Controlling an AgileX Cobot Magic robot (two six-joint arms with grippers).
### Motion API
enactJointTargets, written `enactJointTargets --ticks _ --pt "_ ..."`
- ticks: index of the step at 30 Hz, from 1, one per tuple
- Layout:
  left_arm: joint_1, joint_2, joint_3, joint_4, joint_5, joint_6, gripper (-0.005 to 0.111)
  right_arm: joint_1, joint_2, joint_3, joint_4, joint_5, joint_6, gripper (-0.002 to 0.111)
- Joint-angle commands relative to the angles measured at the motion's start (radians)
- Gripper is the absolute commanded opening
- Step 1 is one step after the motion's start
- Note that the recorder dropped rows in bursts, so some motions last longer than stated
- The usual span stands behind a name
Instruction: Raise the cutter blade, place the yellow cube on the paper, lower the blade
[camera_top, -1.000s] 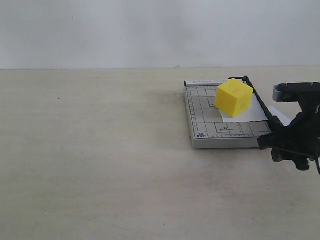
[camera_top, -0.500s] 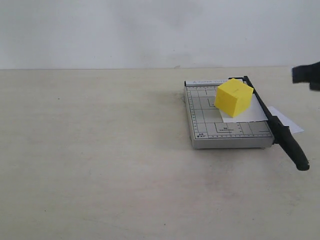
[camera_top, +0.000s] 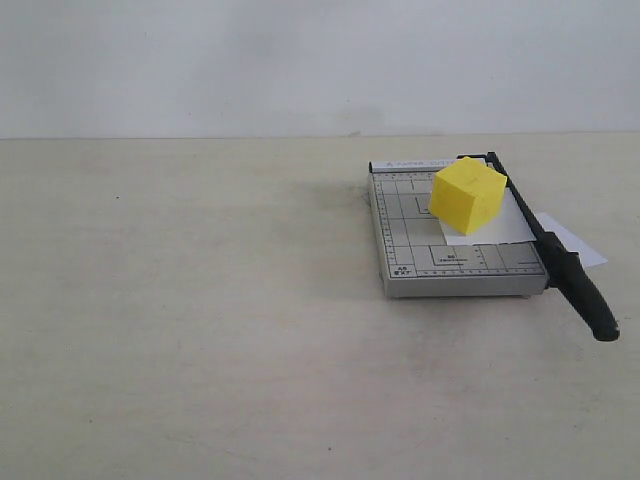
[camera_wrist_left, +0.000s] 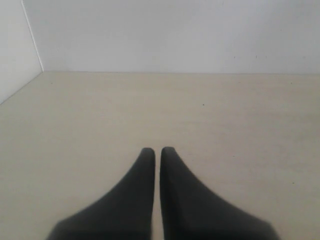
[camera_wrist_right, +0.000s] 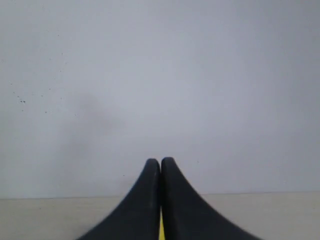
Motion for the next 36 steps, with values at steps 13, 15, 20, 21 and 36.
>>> enactJointTargets --ticks 13,15,20,21,36 --pt "-0.005 -0.003 0.003 0.001 -0.014 -0.013 0.004 0.0 -0.113 0.007 -0.001 -0.011 0.011 0.0" --pt "-0.005 -0.003 0.003 0.001 -0.014 -0.013 0.004 -0.002 -0.113 0.011 -0.029 0.031 -0.002 0.0" --pt "-0.005 -0.003 0.003 0.001 -0.007 -0.013 0.004 -0.002 -0.115 0.081 -0.182 0.143 0.078 0.0" --pt "-0.005 -0.003 0.003 0.001 -0.005 -0.013 0.004 -0.002 -0.115 0.105 -0.212 0.138 0.109 0.0" --pt "-0.005 -0.003 0.003 0.001 0.045 -0.013 0.004 -0.066 -0.135 0.283 -0.106 0.261 0.098 0.0"
